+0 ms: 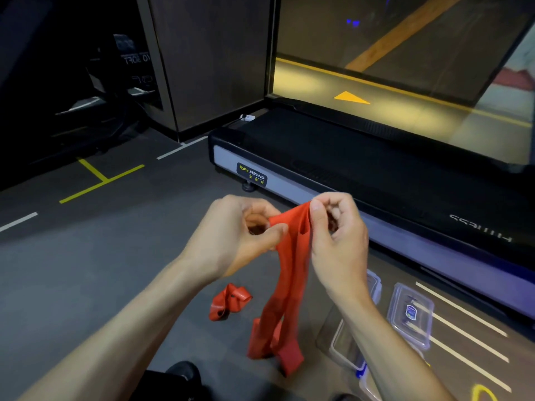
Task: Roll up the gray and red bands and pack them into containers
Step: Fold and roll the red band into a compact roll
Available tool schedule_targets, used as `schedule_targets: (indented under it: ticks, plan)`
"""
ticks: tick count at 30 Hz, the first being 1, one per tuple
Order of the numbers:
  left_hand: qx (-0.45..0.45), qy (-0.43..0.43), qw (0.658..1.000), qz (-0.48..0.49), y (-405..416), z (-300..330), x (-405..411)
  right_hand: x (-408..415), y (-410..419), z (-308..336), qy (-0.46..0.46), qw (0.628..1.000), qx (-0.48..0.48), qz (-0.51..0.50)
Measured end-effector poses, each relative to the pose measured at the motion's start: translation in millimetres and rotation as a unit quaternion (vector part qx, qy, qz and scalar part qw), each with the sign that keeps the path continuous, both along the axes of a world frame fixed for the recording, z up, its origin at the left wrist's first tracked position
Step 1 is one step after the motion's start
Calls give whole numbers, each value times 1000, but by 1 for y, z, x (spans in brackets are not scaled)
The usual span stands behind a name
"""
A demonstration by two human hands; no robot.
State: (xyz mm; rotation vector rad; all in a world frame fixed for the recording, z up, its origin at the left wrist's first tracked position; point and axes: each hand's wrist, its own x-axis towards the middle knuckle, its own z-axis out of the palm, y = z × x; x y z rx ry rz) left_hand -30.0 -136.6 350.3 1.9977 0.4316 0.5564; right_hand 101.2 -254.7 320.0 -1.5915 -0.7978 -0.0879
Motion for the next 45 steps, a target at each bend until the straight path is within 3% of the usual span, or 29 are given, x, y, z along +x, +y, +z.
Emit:
schedule_targets:
  ticks: [6,15,22,29,33,36,40,45]
  plan:
    - [39,-23,999,-5,-15,2,6,-4,15,1,-19,998,-15,-50]
    - [-1,-17,1000,4,-12,4,4,-8,27,-1,-94,992,-34,-75]
    - [44,-6,999,27,-13,1,6,-6,31,-8,-110,987,-73,-95]
    - [119,17,992,23,-8,0,5,-5,33,-6,-103,986,-79,-105]
    - [236,43,970,28,-8,-2,4,-8,33,-5,-104,984,-89,-110]
    - [296,61,952,52,-2,0,1,-7,30,2,-61,987,-96,-110]
    - [331,80,937,81,23,10,-11,-7,17,22,29,995,-92,-36]
    - [365,96,925,31,32,76,-6,-2,5,82,119,990,-70,38]
